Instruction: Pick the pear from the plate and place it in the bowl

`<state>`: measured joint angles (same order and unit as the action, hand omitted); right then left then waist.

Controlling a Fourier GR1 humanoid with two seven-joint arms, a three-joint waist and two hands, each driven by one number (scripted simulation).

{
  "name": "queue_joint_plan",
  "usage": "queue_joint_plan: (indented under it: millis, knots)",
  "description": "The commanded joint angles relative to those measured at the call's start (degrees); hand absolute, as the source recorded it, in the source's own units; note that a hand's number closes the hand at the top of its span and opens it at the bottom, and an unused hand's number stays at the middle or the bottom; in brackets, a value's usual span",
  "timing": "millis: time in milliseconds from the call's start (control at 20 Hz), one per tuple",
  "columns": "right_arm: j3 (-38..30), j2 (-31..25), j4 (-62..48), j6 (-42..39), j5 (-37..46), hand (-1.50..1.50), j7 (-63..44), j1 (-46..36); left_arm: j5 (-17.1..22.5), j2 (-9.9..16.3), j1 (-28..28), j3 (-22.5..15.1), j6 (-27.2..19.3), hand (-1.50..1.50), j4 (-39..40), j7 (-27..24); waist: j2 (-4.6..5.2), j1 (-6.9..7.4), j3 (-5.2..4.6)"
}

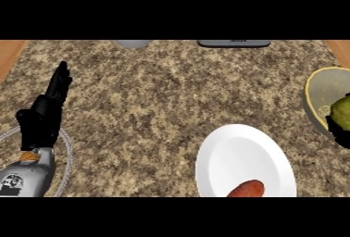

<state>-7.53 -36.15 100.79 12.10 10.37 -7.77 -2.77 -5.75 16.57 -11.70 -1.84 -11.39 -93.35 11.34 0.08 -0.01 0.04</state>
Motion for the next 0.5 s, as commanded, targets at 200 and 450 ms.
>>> queue_joint_plan:
  millis: [200,450]
  knots:
    - [-3.59,-3.34,-26.3,3.8,9.19,1.5,12.83,-11.09,-0.14,0.08,-2.18,1.33,1.49,0.0,3.39,-2.5,0.31,1.03,0.0]
    - [-5.62,-3.54,-48.04,7.74,11.98,1.5,22.78,-19.99,0.65,-0.44,0.91,1.42,2.31,0.0,1.37,-3.94,0.43,1.96,0.06]
